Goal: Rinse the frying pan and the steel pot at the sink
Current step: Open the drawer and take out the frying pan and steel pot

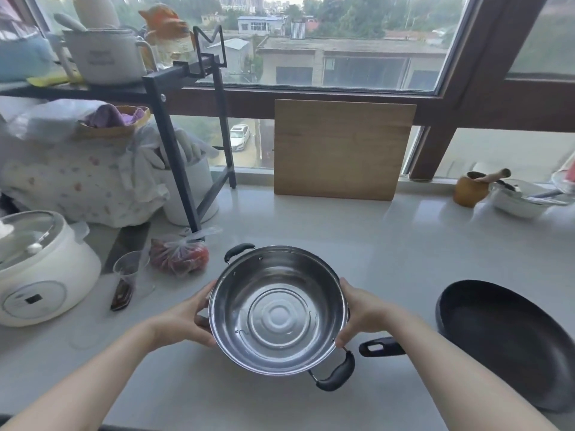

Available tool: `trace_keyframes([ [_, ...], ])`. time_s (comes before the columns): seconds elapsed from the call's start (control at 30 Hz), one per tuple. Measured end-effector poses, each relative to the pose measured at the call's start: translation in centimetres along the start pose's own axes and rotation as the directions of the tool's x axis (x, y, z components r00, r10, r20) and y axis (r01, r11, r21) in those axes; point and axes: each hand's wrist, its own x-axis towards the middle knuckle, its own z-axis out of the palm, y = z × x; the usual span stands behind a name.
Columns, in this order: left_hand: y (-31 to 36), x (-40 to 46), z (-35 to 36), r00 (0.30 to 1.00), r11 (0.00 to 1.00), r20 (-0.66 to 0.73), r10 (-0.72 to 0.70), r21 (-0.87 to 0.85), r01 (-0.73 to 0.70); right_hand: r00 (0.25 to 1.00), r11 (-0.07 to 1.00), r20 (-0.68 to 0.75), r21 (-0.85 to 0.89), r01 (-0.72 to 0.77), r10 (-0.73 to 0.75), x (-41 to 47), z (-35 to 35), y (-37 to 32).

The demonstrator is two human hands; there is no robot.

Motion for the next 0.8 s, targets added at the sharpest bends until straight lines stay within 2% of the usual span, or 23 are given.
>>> trace_keyframes([
  [0.17, -0.1, -0.1, 0.2, 0.999, 1.000, -0.038, -0.006, 0.022, 0.007, 1.000, 1.000, -0.020, -0.006, 0.008, -0.008, -0.1, 0.2, 0.1],
  [0.3, -0.5, -1.2, 1.1, 0.978, 0.994, -0.209, -0.016, 0.104, 0.039, 0.989, 0.998, -0.135, -0.016, 0.054, -0.056, -1.8, 0.6, -0.6],
  [0.37, -0.6, -2.2, 2.2, 0.927, 0.985, -0.376, 0.020, 0.165, 0.045, 0.973, 0.998, -0.225, 0.009, 0.055, -0.052, -3.3, 1.0, -0.6],
  [0.43, -0.6, -3.7, 3.9, 0.853, 0.971, -0.506, 0.126, 0.240, -0.001, 0.945, 0.994, -0.326, 0.082, 0.073, -0.042, -5.3, 1.8, 0.0],
  [0.57, -1.0, -8.5, 9.1, 0.702, 0.954, -0.653, 0.283, 0.267, -0.136, 0.843, 0.979, -0.538, 0.163, 0.118, -0.012, -11.3, 4.5, 2.5],
  [0.67, -3.2, -12.6, 14.5, 0.609, 0.960, -0.742, 0.281, 0.212, -0.185, 0.747, 0.939, -0.657, 0.310, 0.149, 0.098, -17.3, 8.4, 5.6],
  [0.8, -9.0, -18.0, 23.6, 0.491, 0.983, -0.851, 0.186, 0.153, -0.106, 0.607, 0.867, -0.736, 0.476, 0.148, 0.300, -27.1, 15.8, 10.2],
])
